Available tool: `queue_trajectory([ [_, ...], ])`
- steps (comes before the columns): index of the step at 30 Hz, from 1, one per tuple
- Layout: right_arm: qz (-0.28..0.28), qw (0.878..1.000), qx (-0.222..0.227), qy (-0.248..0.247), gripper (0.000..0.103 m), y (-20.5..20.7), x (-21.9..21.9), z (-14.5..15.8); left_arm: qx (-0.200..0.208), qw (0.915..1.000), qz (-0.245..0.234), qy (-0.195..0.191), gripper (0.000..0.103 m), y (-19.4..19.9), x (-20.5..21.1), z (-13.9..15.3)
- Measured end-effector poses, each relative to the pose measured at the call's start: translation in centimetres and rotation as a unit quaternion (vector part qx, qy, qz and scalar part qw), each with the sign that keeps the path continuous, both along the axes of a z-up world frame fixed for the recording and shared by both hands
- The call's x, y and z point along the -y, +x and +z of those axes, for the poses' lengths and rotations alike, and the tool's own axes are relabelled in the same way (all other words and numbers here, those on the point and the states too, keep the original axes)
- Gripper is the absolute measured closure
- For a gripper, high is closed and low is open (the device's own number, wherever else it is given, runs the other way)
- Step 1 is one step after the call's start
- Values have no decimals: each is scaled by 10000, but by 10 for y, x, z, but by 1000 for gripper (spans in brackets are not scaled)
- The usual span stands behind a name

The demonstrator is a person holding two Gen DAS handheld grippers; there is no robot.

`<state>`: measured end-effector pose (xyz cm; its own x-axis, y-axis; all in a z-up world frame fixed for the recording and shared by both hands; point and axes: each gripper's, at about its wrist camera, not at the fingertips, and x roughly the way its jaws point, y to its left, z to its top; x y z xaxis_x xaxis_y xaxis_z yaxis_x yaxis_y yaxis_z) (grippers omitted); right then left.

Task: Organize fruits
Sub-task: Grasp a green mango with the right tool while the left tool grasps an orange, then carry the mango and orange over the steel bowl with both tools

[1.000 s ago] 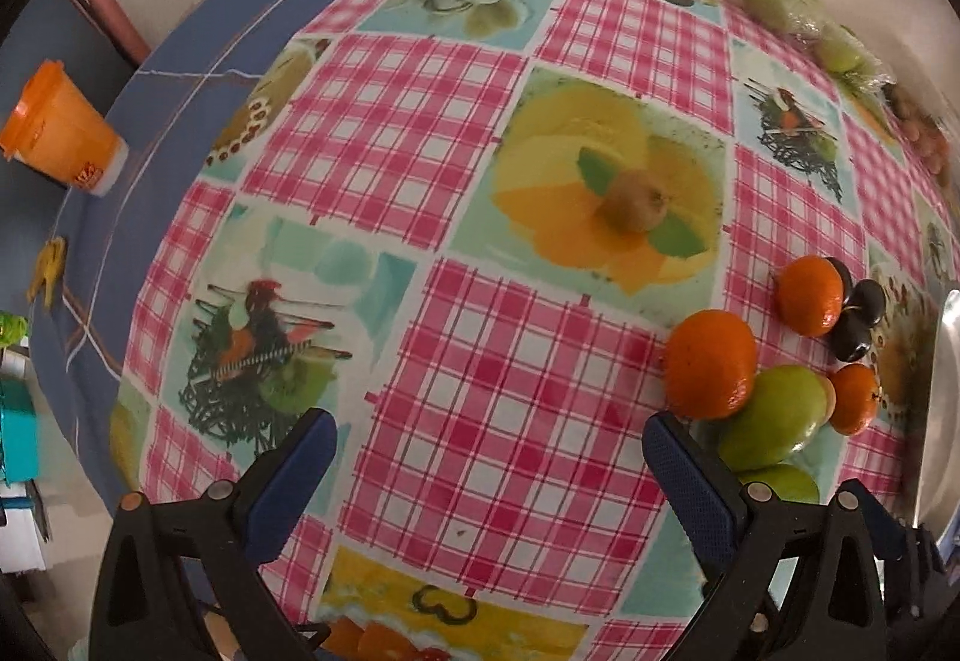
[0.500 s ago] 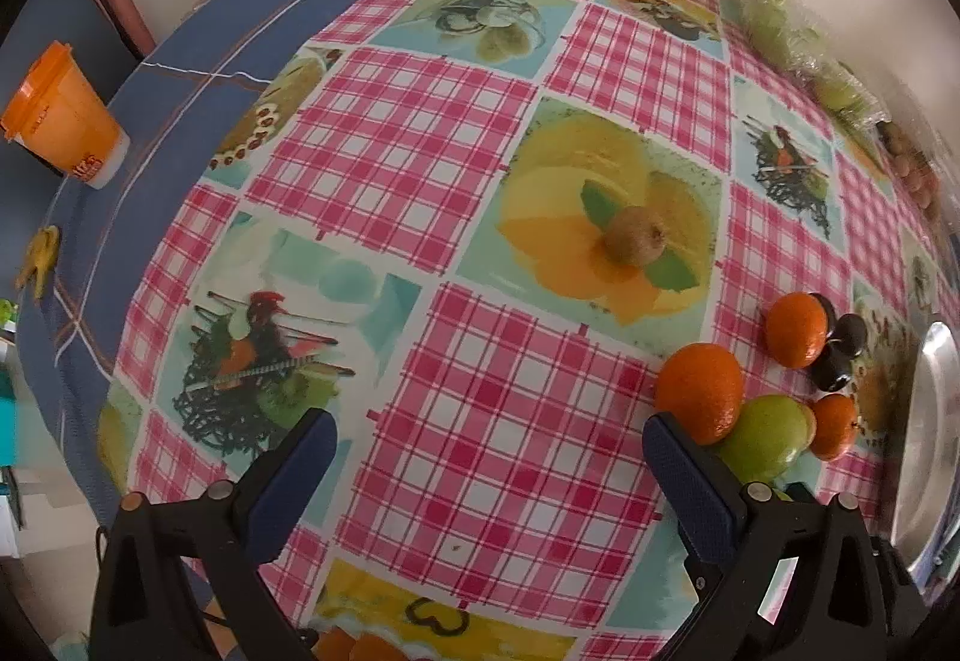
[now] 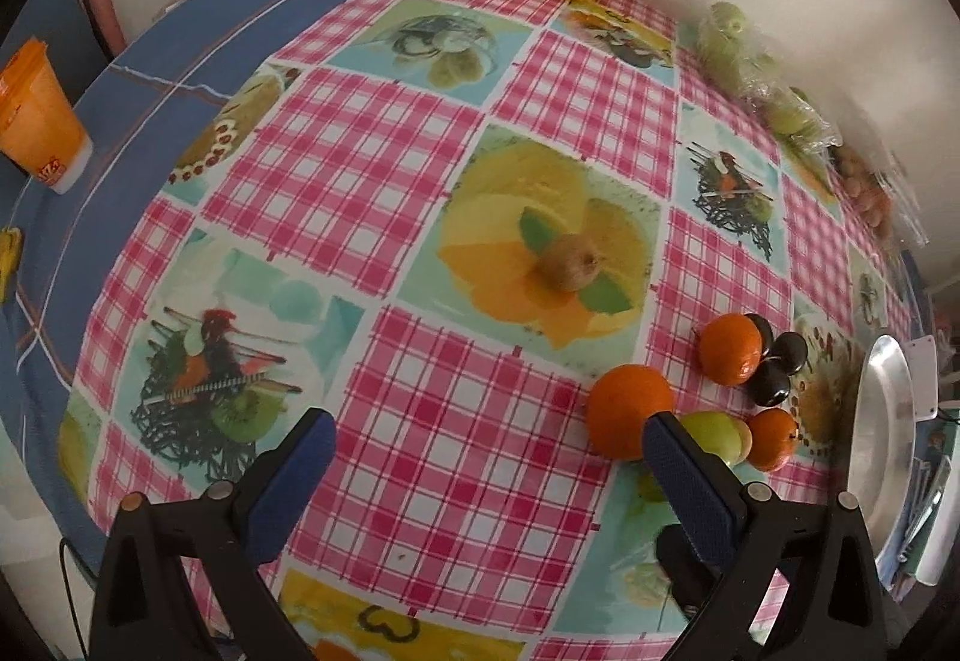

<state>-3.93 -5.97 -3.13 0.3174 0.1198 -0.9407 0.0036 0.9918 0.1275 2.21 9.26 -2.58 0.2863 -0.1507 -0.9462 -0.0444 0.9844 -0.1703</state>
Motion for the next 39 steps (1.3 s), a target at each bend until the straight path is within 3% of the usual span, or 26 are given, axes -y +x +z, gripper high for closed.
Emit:
queue_trajectory([
  [9, -531, 9984, 178, -15, 46, -10, 34, 18, 301, 9980, -554, 85, 0, 2, 29, 7],
  [19, -954, 9950, 290, -21, 46, -18, 63, 28, 171, 9991, -386, 40, 2, 13, 40, 0],
  [21, -1002, 9945, 307, 3, 46, -19, 67, 30, 105, 9992, -374, -22, 10, 17, 43, -4],
  [25, -1025, 9941, 345, 2, 46, -20, 69, 31, -8, 9993, -362, 36, 12, 19, 47, -10],
  [29, -1018, 9940, 391, 6, 46, -21, 69, 33, -88, 9990, -431, -49, 23, 21, 51, -15],
  [31, -1015, 9941, 381, 20, 46, -21, 69, 33, -113, 9987, -475, -153, 33, 21, 54, -16],
  [33, -999, 9943, 384, 29, 46, -20, 70, 33, -116, 9984, -500, -216, 49, 21, 56, -17],
  [36, -994, 9942, 406, 39, 46, -21, 71, 33, -164, 9977, -488, -437, 62, 21, 53, -19],
  [39, -1012, 9940, 410, 49, 46, -21, 72, 34, -157, 9975, -475, -502, 62, 19, 51, -17],
])
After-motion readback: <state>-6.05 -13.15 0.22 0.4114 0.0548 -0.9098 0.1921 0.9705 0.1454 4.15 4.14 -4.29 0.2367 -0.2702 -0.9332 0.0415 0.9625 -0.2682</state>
